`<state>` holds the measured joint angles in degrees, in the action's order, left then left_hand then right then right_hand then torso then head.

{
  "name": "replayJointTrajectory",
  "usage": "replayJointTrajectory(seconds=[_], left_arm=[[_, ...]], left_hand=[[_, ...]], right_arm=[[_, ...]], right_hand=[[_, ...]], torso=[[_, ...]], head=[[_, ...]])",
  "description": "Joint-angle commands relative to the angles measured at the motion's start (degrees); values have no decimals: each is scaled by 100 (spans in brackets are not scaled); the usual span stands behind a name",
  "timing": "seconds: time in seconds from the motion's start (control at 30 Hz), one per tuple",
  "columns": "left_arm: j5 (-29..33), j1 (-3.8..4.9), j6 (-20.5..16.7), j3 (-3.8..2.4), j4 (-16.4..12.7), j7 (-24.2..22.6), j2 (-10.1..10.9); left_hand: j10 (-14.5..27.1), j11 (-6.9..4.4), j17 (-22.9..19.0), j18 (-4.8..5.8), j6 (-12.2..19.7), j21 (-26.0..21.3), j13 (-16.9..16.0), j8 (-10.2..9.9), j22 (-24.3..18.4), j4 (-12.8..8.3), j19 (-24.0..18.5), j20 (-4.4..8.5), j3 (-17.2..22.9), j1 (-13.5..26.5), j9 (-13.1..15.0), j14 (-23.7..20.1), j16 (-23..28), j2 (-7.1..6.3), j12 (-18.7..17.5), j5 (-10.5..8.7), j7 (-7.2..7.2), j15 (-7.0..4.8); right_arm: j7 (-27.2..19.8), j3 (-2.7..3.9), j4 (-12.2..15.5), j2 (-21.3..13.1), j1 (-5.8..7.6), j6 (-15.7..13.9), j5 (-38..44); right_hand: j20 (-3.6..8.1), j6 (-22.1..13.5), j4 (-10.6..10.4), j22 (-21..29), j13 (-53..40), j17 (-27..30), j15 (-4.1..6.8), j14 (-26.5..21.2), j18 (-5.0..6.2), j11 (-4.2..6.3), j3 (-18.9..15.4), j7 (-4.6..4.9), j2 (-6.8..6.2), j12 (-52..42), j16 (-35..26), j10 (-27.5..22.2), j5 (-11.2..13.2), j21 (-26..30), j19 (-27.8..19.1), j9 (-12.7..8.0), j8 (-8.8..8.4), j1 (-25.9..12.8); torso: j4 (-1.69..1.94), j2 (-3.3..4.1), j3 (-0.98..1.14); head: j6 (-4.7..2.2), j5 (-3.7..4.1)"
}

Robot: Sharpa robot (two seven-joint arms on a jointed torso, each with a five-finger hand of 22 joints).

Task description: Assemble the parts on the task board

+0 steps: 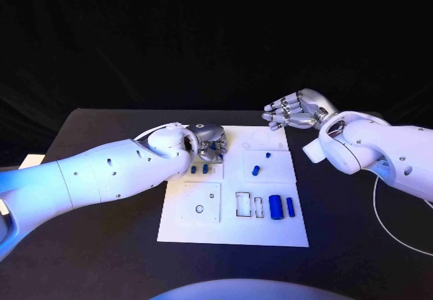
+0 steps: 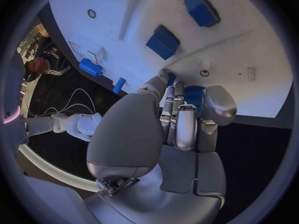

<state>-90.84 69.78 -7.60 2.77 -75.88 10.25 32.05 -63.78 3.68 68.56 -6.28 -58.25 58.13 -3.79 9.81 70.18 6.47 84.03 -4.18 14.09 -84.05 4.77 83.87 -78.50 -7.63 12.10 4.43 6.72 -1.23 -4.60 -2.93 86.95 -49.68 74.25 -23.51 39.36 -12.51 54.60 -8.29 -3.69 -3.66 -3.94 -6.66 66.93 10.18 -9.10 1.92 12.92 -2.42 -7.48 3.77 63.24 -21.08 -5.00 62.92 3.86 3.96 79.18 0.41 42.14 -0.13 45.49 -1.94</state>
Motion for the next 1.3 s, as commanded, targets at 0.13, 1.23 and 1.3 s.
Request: replayJointTrajectory(seconds=[0.13,1.23,1.3], left_arm=[[-106,-17,361,15,28,147,5],[391,-17,267,-19,44,166,21],[468,-17,228,-40,-12,223,64]], left_hand=[[4,20,-29,76,-30,31,2,-59,16,4,222,11,26,27,-17,217,37,-59,-37,-25,-4,9],[-946,-152,-116,174,-761,714,-115,-135,538,-390,237,109,1007,-30,-1,219,-12,69,-254,-19,-40,-126],[-950,-144,-127,173,-763,702,-116,-154,535,-395,234,106,1030,15,-6,218,-11,55,-283,-21,-29,-119]], right_arm=[[-52,0,-3,16,-13,78,22],[-69,0,-11,36,-22,82,22],[-71,0,-14,39,-24,83,22]], right_hand=[[-30,-15,36,-5,7,8,-1,-19,44,-9,-11,-4,42,35,-10,1,-32,24,11,-3,-13,-8],[-29,-12,38,-5,7,13,-1,-16,44,-9,-9,-4,43,35,-10,4,-50,29,16,-3,-12,-15],[-29,-12,38,-5,7,13,-1,-16,44,-9,-9,-4,43,35,-10,4,-50,29,16,-3,-12,-15]], torso=[[3,0,-2],[-2,-6,1],[-6,-6,-2]], head=[[22,0],[25,-30],[14,-33]])
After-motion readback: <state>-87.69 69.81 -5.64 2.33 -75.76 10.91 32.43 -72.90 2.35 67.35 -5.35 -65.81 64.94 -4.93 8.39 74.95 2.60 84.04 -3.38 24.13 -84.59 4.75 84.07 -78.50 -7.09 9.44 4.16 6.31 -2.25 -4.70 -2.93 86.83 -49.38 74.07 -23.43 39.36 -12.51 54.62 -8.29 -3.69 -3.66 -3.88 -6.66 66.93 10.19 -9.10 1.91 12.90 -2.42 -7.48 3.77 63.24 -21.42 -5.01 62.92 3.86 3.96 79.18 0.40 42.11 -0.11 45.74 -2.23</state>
